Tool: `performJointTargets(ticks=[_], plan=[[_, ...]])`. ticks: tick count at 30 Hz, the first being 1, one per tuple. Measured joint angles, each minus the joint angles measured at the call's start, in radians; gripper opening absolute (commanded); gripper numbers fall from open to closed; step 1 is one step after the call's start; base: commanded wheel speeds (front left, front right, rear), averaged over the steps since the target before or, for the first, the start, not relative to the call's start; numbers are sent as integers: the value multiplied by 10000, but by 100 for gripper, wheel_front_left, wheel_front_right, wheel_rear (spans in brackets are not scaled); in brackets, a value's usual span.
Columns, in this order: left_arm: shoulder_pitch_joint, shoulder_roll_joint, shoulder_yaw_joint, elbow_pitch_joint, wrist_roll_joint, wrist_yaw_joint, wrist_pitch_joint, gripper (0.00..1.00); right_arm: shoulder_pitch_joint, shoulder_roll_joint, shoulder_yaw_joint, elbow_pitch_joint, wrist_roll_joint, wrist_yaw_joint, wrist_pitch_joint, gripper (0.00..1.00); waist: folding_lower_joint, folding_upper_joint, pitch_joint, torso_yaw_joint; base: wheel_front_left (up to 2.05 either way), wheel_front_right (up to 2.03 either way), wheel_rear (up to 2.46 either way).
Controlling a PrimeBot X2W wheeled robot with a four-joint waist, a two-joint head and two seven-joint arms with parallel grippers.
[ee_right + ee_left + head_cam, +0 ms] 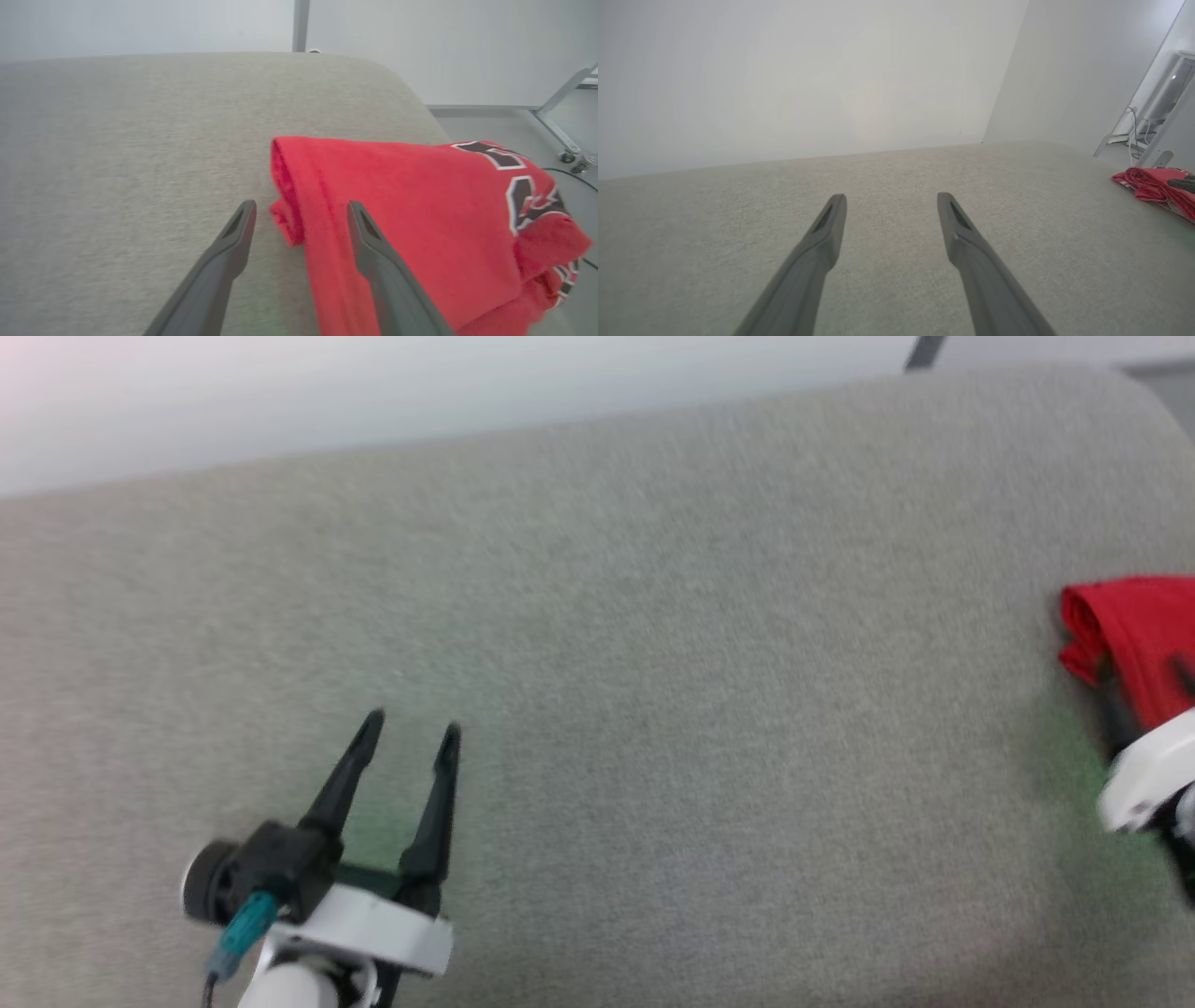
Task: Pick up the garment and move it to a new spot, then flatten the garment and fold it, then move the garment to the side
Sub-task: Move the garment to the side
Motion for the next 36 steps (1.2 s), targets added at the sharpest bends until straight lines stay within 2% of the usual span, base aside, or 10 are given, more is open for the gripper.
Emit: performJointTargets(ticks=[8,16,27,36], plan=[[1132,-107,823,301,-15,0,0,100,953,1030,1149,-527,15,0,-316,100,0,0,-1231,428,0,0,0],[1766,-247,1204,311,4,0,0,100,1319,1737,1235,-1233,165,0,-520,100,0,0,-2261,735,0,0,0],[2181,-347,1547,360,-81,-2,0,100,3150,1684,412,-3887,-506,0,-529,100,0,0,-2996,1149,0,0,0],[2829,-502,1710,54,-221,0,0,100,4678,1540,-570,-5522,-861,0,-531,100,0,0,-3210,1425,0,0,0]])
